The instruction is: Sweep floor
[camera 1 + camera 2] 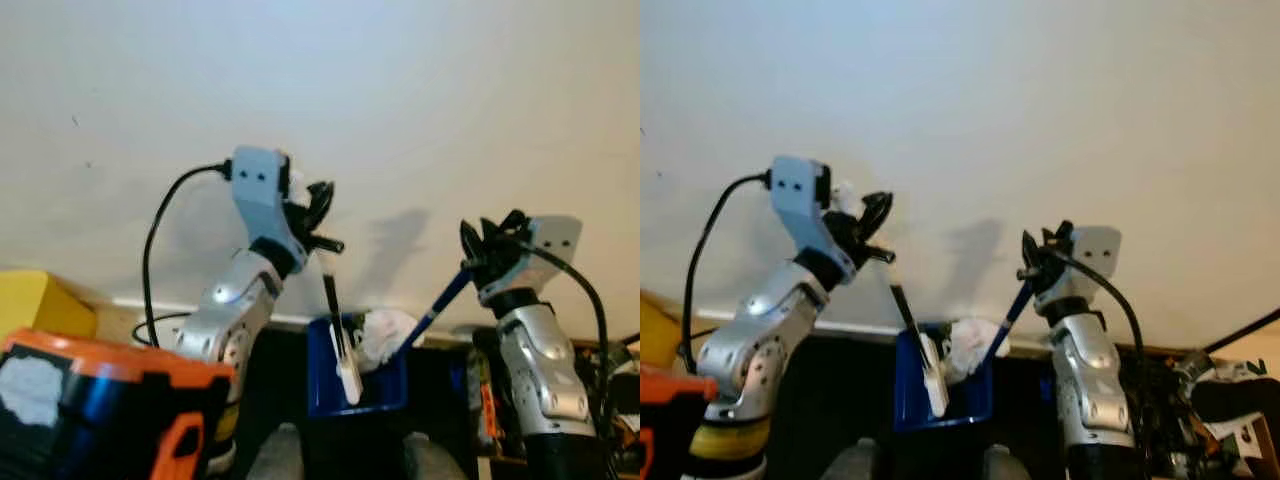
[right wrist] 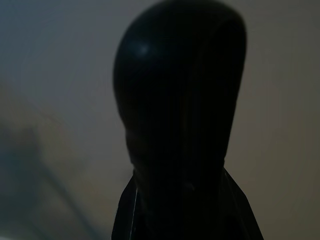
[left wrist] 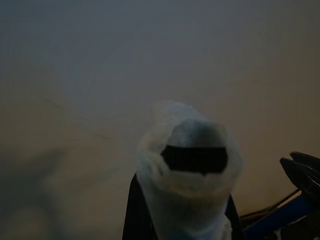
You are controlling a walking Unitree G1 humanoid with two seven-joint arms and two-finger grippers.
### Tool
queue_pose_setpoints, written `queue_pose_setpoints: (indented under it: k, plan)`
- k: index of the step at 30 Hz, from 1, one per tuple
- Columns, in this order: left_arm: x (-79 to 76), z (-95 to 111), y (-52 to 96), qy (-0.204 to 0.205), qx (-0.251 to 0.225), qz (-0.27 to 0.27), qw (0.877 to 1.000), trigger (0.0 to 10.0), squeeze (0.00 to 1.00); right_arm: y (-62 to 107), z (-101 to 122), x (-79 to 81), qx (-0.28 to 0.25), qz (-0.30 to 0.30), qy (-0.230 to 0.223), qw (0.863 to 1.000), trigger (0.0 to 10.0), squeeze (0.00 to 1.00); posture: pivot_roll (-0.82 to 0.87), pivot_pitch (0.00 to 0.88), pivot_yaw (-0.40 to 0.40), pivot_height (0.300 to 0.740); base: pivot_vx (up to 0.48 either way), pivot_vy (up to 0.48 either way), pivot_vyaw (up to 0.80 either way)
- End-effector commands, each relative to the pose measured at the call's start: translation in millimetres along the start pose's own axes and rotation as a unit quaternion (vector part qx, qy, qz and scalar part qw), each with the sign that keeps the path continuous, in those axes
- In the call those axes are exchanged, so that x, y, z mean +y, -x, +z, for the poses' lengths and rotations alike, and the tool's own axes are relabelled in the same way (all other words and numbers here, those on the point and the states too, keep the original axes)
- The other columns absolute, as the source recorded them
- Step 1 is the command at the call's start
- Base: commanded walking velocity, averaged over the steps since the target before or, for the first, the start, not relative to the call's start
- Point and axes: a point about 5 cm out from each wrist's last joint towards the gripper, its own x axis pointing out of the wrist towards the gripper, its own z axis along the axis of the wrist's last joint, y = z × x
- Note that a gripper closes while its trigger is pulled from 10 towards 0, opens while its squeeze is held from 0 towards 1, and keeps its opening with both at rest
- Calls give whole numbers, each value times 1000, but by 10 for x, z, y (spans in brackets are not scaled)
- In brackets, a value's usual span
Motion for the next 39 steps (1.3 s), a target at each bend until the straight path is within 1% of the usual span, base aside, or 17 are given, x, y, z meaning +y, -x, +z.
queue_pose_setpoints:
  k: [1,5,10,13,28,33,39]
  plan:
    - [-28,-30,6,1,9,-7,1000,10000,0,-18,105,32,-32,6,-19,999,10000,0,107,136,58,740,0,-292,0]
    - [-29,-29,10,0,9,-8,1000,10000,0,-19,105,31,-33,6,-19,999,10000,0,108,136,58,740,0,-287,0]
    - [-29,-42,23,6,11,-8,1000,10000,0,-22,103,30,-32,6,-19,999,10000,0,108,136,58,740,0,0,0]
    - [-34,-36,25,17,7,-7,1000,10000,0,-21,99,31,-32,6,-19,999,10000,0,110,136,56,740,0,0,0]
    - [-29,-67,40,14,18,-5,1000,10000,0,-21,98,38,-31,9,-19,999,10000,0,108,137,55,740,0,0,0]
    - [-26,-72,41,14,19,-4,1000,10000,0,-23,97,47,-32,11,-28,999,10000,0,109,136,55,740,0,0,0]
    - [-27,-85,37,15,21,-4,1000,10000,0,-20,89,41,-29,10,-32,999,10000,0,107,138,54,740,0,0,-706]
